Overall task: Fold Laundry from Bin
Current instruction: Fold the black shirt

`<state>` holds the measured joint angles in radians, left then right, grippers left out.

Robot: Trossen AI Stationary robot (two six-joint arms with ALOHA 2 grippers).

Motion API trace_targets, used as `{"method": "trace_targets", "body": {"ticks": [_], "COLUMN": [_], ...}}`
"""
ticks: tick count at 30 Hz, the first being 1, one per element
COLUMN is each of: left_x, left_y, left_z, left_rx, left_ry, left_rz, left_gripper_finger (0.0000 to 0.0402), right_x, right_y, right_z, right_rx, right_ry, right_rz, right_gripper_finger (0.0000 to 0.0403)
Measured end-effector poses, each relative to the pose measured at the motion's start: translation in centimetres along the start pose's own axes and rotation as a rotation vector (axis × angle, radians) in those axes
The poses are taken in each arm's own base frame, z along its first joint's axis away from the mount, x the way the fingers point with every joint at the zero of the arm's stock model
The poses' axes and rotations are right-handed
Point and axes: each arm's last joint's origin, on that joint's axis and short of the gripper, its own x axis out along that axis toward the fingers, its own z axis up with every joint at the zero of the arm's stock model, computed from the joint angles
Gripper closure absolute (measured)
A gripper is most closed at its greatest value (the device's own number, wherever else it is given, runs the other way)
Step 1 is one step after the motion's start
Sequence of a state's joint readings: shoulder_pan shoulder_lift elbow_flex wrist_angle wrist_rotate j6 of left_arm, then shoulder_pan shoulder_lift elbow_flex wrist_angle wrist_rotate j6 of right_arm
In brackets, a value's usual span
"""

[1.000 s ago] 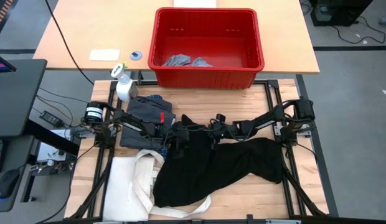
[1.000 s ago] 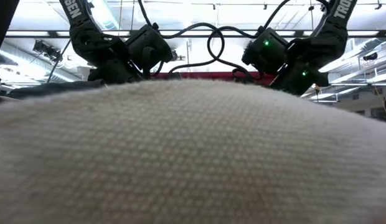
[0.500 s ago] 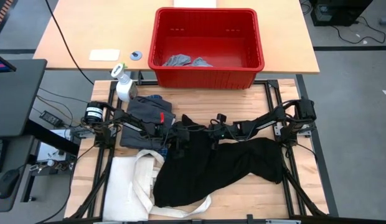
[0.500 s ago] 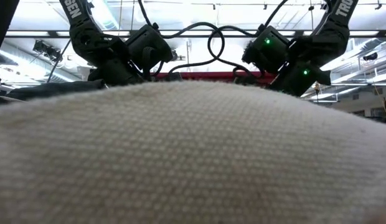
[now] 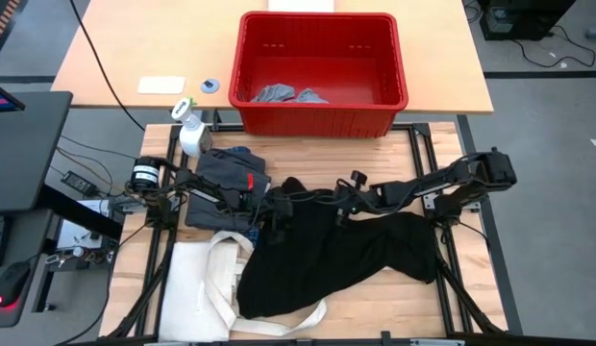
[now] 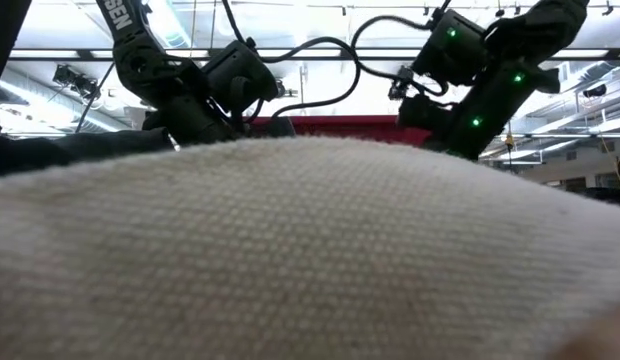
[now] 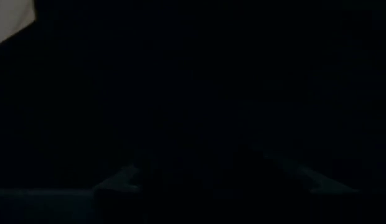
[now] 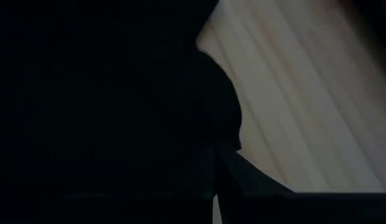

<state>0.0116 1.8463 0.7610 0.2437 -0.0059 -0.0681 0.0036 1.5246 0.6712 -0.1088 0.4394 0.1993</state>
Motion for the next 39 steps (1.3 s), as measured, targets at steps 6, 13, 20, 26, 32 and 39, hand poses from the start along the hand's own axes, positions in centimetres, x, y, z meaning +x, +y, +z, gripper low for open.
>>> {"method": "trace_targets", "body": {"ticks": [6,13,20,26,32,39], "left_x": [0.0,-0.7,-1.9,-2.6,-4.1,-5.5], "left_y": [0.0,0.2,1.7,4.0,4.1,3.5], "left_z": [0.0,0.1,-0.3,-0.5,-0.3,0.4], "left_rx": [0.0,0.023,0.009,-0.01,0.003,0.059], "left_ry": [0.003,0.021,0.119,0.172,0.18,0.151], "left_rz": [0.0,0.003,0.088,0.221,0.261,0.201], "left_gripper_finger": [0.0201,0.0201,0.0201,0.0201,0.0201,0.0201], "right_x": [0.7,-0.9,-5.5,-7.7,-8.4,-9.1], "right_y": [0.0,-1.6,-2.4,0.0,2.5,3.6], "right_z": [-0.1,-0.4,-0.2,-0.6,-2.4,-5.0], "right_rx": [-0.031,0.012,0.161,0.167,0.199,0.249], "right_ry": [0.022,0.085,0.088,0.108,0.295,0.543], "right_rz": [0.068,0.022,0.232,0.465,0.545,0.467], "right_gripper_finger": [0.0356,0.0257,0.0226,0.0229,0.0229,0.0229]}}
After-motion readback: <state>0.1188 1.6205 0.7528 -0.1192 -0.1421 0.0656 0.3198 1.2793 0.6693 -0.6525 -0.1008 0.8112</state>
